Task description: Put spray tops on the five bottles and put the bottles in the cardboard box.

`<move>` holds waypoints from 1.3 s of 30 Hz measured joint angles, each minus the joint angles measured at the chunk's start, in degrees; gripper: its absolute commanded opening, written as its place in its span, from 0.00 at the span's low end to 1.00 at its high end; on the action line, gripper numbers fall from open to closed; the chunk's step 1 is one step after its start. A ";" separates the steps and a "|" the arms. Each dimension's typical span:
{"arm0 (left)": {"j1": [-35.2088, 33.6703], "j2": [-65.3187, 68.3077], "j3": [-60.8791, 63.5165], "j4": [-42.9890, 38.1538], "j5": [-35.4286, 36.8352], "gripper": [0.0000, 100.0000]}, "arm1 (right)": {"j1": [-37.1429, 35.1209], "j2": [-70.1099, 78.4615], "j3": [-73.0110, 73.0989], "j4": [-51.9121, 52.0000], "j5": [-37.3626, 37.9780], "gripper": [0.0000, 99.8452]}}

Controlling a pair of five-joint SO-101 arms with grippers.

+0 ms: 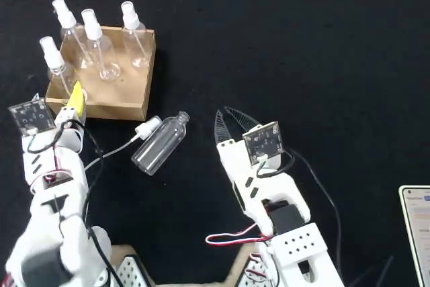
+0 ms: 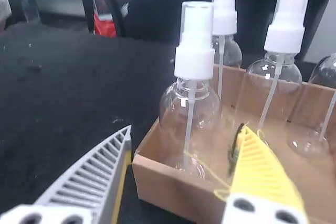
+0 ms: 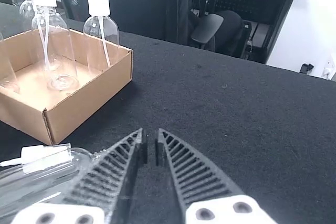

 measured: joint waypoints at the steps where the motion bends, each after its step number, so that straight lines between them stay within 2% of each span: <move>1: 0.00 -2.81 0.00 4.22 0.00 0.30 | 0.00 0.00 0.00 0.00 0.00 0.04; 7: 0.00 -20.84 -4.22 38.07 -0.18 0.30 | 0.00 0.00 0.00 0.00 0.00 0.04; 10: 0.00 -28.04 -8.53 55.65 -3.43 0.30 | 0.00 0.00 0.00 0.00 0.00 0.04; 12: 0.00 -30.95 -9.67 63.21 -6.15 0.30 | 0.00 0.00 0.00 0.00 0.00 0.04; 17: 0.18 -33.67 -9.58 67.34 -11.34 0.30 | 0.00 0.00 0.00 0.00 0.00 0.04; 21: 4.13 -33.85 -9.14 67.96 -12.04 0.30 | 0.00 0.00 0.00 0.00 0.00 0.04; 26: 13.36 -33.85 -9.23 70.33 -12.13 0.30 | 0.00 0.00 0.00 0.00 0.00 0.04; 32: 27.78 -33.85 -15.65 83.78 -12.22 0.30 | 0.00 0.00 0.00 0.00 0.00 0.04; 39: 32.97 -32.26 -18.46 90.99 -12.31 0.30 | 0.79 0.00 0.00 0.00 0.00 0.04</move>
